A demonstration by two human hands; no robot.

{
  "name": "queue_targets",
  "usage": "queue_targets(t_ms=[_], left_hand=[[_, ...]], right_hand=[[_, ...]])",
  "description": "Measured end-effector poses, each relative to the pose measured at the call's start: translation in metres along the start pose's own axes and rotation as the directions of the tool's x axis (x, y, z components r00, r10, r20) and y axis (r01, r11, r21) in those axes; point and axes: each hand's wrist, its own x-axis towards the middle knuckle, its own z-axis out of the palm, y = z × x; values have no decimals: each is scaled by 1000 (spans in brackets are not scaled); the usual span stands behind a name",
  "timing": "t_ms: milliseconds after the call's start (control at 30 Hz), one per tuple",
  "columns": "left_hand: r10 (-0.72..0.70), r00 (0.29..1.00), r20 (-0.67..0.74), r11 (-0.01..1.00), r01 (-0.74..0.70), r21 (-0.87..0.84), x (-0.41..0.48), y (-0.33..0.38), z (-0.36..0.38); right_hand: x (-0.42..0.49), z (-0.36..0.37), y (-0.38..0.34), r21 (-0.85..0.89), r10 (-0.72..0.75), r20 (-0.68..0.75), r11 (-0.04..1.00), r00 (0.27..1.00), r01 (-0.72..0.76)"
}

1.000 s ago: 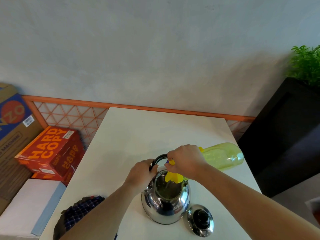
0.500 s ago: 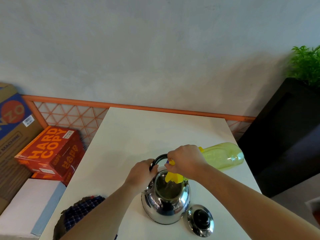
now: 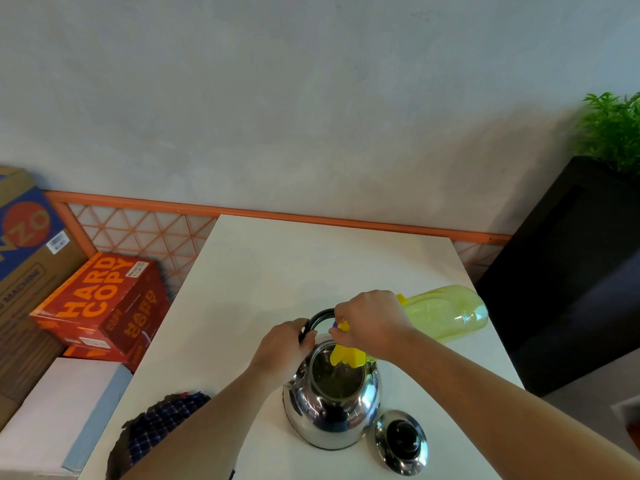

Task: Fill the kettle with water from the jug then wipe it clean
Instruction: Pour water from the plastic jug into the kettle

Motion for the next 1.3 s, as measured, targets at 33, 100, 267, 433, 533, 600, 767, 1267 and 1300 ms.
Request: queue_targets(t_ms=[33,100,267,433,533,600,767,1267,1300], left_hand=[[-2,1000,1,1000,2,-3,0,0,0],[-6,1000,5,1000,6,-10,0,0,0],[-2,1000,6,1000,2,-2,0,0,-1],[8,1000,4,1000,-8,6,0,0,-1],[9,1000,6,1000,-9,9,1,1,-1],[7,1000,4,1000,-7,10,0,0,-1],[3,1000,2,1000,-3,7,0,0,-1],[7,1000,-3,1000,-7,8,-1,2,-2],[6,1000,-3,1000,-6,7,-1,2,-2]], right_hand=[[0,0,0,2,1,2,1000,1000,-1],[0,0,0,4,1,5,1000,1000,-1],[0,0,0,3,4,5,1000,1000,-4],[0,1,0,11,6,1,1000,1000,-6],[0,1,0,9,2,-4,1000,1000,-2],[0,1,0,8,1,-4,1000,1000,-1],[0,1,-1,11,0,-8,1000,1000,0],[-1,-1,-1,19,3,7,1000,1000,-3],[-1,-1,-1,17,3,8,1000,1000,-3]])
